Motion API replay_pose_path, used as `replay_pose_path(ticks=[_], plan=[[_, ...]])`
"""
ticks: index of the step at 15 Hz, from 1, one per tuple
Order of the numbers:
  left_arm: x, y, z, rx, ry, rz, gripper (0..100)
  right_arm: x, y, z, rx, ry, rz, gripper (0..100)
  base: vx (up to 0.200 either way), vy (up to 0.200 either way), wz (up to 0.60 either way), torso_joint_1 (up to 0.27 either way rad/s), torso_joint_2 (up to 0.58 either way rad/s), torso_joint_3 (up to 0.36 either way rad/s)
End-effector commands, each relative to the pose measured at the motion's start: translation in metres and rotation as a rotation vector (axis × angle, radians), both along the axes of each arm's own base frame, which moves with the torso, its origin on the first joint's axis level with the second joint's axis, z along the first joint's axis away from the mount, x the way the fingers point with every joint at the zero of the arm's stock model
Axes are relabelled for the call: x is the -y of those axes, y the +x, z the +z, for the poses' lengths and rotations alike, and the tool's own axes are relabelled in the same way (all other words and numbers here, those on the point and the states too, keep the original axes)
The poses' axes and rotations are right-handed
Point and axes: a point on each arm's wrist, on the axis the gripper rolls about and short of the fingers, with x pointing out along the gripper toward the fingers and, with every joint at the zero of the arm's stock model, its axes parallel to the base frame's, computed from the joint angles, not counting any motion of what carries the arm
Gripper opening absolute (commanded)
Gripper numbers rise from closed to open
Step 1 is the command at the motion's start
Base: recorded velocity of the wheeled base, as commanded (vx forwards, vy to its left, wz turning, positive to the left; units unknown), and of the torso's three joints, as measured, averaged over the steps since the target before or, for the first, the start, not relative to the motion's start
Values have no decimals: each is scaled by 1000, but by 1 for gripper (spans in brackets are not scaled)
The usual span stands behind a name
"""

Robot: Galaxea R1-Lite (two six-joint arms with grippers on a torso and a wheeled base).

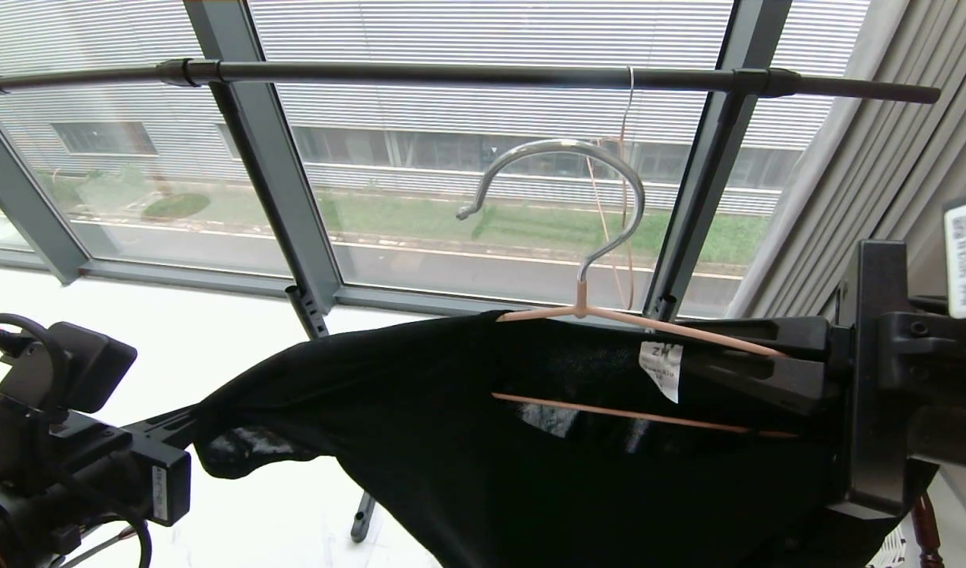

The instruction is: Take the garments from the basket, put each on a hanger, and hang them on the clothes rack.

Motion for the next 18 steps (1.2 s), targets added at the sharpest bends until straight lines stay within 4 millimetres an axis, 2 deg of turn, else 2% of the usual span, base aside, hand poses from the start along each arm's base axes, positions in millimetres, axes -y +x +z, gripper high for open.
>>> replay_pose_path(ticks=[1, 3, 4, 7, 9, 13, 15, 18], plan=[[-3, 0, 0, 3, 0, 24, 0, 1, 1, 1, 2, 3, -8, 0, 0, 0, 0, 0, 0, 0], [-2, 0, 1, 6, 1, 17, 0, 1, 1, 1, 2, 3, -9, 0, 0, 0, 0, 0, 0, 0], [-1, 0, 1, 6, 0, 8, 100, 1, 1, 1, 2, 3, -9, 0, 0, 0, 0, 0, 0, 0], [-1, -1, 2, 12, -3, 7, 100, 0, 2, 0, -14, 8, -30, 0, 0, 0, 0, 0, 0, 0], [1, -2, 4, 24, -4, -6, 100, -5, 6, 2, -100, 56, -80, 0, 0, 0, 0, 0, 0, 0], [3, -9, 10, 63, -10, -32, 100, -42, 36, -6, -340, 210, -256, 0, 0, 0, 0, 0, 0, 0], [3, -10, 12, 73, -9, -20, 100, -63, 55, -12, -365, 268, -297, 0, 0, 0, 0, 0, 0, 0], [2, -11, 14, 84, -9, -18, 100, -84, 81, -12, -360, 293, -329, 0, 0, 0, 0, 0, 0, 0]])
